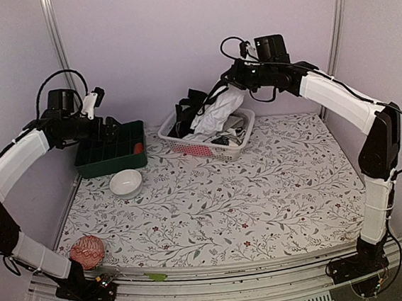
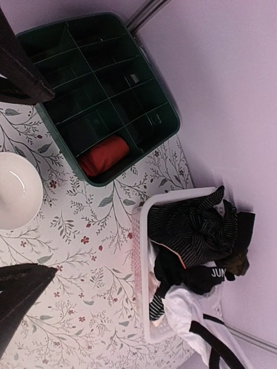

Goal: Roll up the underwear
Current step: Pick up the underwear from the bin, then place the underwear at the center of the board.

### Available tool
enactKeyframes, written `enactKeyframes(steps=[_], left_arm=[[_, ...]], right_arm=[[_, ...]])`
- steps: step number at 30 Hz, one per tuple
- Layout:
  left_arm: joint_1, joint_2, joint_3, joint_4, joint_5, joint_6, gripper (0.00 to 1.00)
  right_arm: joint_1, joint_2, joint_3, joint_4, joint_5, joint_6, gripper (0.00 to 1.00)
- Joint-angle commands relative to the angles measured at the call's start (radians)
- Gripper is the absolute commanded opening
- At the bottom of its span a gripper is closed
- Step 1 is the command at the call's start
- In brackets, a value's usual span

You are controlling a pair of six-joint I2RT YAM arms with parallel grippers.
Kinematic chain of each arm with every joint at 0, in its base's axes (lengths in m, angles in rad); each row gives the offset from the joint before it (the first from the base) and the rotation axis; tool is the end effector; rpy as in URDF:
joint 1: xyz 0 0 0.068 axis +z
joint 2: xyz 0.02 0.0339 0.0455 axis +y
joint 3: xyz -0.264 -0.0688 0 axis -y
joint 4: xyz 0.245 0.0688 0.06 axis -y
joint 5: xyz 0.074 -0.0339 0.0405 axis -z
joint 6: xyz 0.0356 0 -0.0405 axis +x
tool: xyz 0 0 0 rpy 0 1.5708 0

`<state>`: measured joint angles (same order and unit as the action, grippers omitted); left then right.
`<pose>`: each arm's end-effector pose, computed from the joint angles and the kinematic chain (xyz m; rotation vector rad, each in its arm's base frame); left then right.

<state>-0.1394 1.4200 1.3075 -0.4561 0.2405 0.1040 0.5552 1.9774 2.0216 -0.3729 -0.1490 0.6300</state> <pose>0.3177 -0.0531 0.3482 0.3983 2.0962 -0.2779 0.3965 0.2522 0.3915 -0.0321 2.0101 0.9265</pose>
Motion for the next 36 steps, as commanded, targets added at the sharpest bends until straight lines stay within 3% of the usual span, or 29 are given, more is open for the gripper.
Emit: enactKeyframes(steps=[1,16,20,24,26,36], left_arm=[[-0.008,0.005,0.022,0.043,0.044,0.006,0.96],[-0.012,0.066,0.078,0.063,0.124,-0.02,0.96],[-0.013,0.07,0.075,0.062,0.163,-0.013,0.96],[-0.015,0.061,0.033,0.048,0.2,0.027,0.96],[-0.017,0.056,0.014,0.043,0.205,0.039,0.96],[-0.019,0.089,0.025,0.072,0.214,0.04,0.96]], right_arm=[[-0.001,-0.081,0.008,0.143,-0.186,-0.009,0.0],[0.124,-0.125,0.069,0.254,-0.603,0.072,0.0],[0.105,-0.245,-0.105,0.258,-0.655,0.045,0.0],[0.054,-0.414,-0.498,0.338,-0.646,0.081,0.0],[0.031,-0.454,-0.595,0.421,-0.63,0.155,0.0],[0.109,-0.159,-0.13,0.343,-0.721,0.154,0.0]])
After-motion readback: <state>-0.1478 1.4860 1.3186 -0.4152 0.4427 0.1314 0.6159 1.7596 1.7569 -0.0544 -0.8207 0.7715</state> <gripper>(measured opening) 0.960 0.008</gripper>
